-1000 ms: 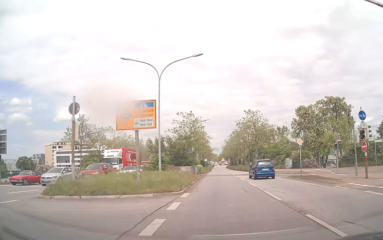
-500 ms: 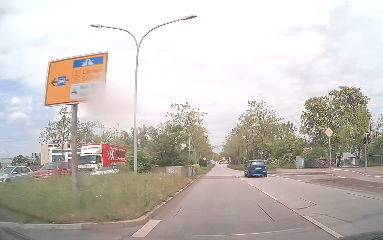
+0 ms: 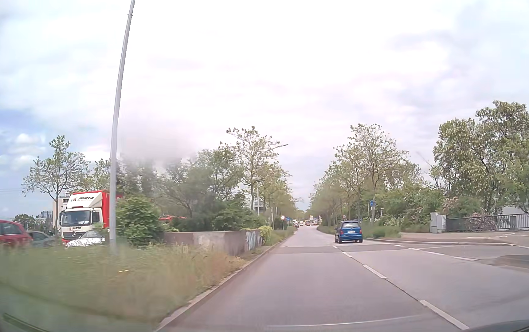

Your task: Follow the waypoints while adhering to traffic rules and regulations

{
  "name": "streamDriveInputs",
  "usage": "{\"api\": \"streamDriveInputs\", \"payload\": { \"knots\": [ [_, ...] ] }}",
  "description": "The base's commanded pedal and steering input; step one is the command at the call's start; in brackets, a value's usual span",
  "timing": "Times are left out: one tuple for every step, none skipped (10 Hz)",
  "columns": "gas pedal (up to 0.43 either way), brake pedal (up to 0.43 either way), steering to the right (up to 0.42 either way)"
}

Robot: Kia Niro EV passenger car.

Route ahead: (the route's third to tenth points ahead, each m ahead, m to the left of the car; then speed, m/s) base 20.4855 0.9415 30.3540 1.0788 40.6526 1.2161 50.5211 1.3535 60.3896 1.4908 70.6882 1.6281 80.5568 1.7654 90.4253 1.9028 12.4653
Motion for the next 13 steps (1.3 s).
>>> {"api": "streamDriveInputs", "payload": {
  "knots": [
    [0.098, 0.0, -0.01],
    [0.098, 0.0, -0.009],
    [0.087, 0.0, -0.008],
    [0.087, 0.0, -0.007],
    [0.087, 0.0, -0.007],
    [0.087, 0.0, -0.007],
    [0.087, 0.0, -0.007],
    [0.087, 0.0, -0.006],
    [0.087, 0.0, -0.005],
    [0.087, 0.0, -0.006],
    [0.087, 0.0, -0.005],
    [0.087, 0.0, -0.005],
    [0.087, 0.0, -0.004]
  ]
}}
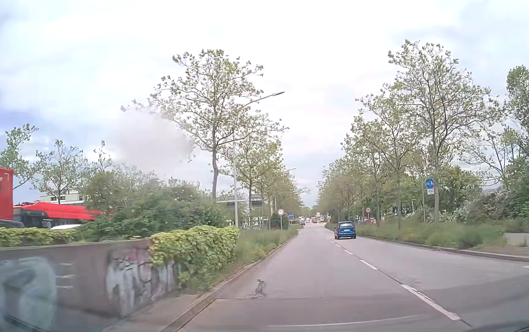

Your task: Follow the waypoints while adhering to traffic rules and regulations

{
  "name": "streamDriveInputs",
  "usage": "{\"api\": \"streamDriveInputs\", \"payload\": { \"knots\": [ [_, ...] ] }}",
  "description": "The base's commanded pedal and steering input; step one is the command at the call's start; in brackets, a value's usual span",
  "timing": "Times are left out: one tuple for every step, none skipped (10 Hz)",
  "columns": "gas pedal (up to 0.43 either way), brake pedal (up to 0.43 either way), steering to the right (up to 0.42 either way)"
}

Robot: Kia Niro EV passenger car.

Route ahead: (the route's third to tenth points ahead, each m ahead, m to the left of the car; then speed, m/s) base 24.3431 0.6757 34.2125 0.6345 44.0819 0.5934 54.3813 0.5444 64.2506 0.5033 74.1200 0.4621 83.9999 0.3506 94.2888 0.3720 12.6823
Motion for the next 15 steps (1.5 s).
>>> {"api": "streamDriveInputs", "payload": {
  "knots": [
    [0.087, 0.0, -0.003],
    [0.087, 0.0, -0.003],
    [0.087, 0.0, -0.003],
    [0.087, 0.0, -0.003],
    [0.087, 0.0, -0.003],
    [0.087, 0.0, -0.003],
    [0.087, 0.0, -0.002],
    [0.087, 0.0, -0.002],
    [0.087, 0.0, -0.001],
    [0.087, 0.0, -0.001],
    [0.087, 0.0, 0.001],
    [0.087, 0.0, 0.005],
    [0.087, 0.0, 0.006],
    [0.087, 0.0, 0.006],
    [0.087, 0.0, 0.006]
  ]
}}
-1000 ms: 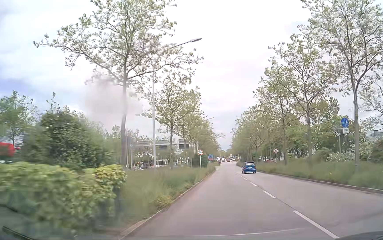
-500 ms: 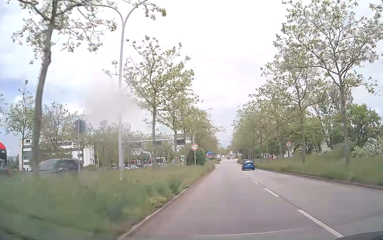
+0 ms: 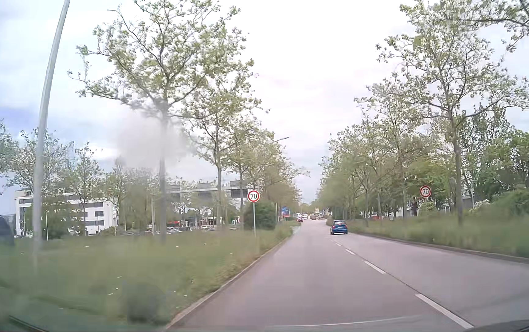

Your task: Follow the waypoints while adhering to traffic rules and regulations

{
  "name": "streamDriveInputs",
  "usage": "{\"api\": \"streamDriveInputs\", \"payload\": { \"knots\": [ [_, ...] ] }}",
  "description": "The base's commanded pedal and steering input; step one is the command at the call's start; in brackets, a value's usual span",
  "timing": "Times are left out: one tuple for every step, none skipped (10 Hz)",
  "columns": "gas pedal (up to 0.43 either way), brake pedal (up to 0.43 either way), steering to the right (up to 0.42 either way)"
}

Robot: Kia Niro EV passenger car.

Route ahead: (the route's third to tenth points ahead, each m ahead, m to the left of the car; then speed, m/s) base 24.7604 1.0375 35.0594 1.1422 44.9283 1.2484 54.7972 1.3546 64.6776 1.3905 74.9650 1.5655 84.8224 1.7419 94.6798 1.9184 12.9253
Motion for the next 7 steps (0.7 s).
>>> {"api": "streamDriveInputs", "payload": {
  "knots": [
    [0.087, 0.0, 0.005],
    [0.079, 0.0, 0.005],
    [0.059, 0.0, 0.005],
    [0.047, 0.0, 0.004],
    [0.039, 0.0, 0.004],
    [0.039, 0.0, 0.004],
    [0.039, 0.0, 0.003]
  ]
}}
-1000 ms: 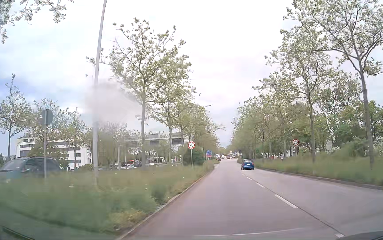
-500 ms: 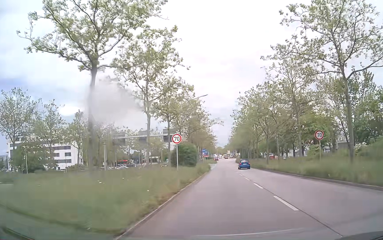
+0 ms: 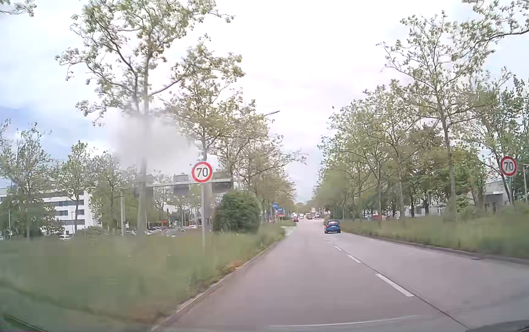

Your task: Follow the waypoints while adhering to traffic rules and regulations

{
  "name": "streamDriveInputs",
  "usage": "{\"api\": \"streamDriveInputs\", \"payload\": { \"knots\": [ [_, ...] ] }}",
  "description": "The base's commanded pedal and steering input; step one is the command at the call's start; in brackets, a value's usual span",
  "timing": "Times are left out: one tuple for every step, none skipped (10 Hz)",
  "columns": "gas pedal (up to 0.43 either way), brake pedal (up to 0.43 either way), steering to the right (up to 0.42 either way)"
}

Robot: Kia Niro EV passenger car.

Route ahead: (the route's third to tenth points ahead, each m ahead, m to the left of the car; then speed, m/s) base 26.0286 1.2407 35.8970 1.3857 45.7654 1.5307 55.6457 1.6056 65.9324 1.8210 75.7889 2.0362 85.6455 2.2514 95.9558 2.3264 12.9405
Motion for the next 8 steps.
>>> {"api": "streamDriveInputs", "payload": {
  "knots": [
    [0.039, 0.0, 0.0],
    [0.039, 0.0, -0.002],
    [0.039, 0.0, -0.002],
    [0.039, 0.0, -0.003],
    [0.039, 0.0, -0.003],
    [0.039, 0.0, -0.003],
    [0.039, 0.0, -0.003],
    [0.039, 0.0, -0.002]
  ]
}}
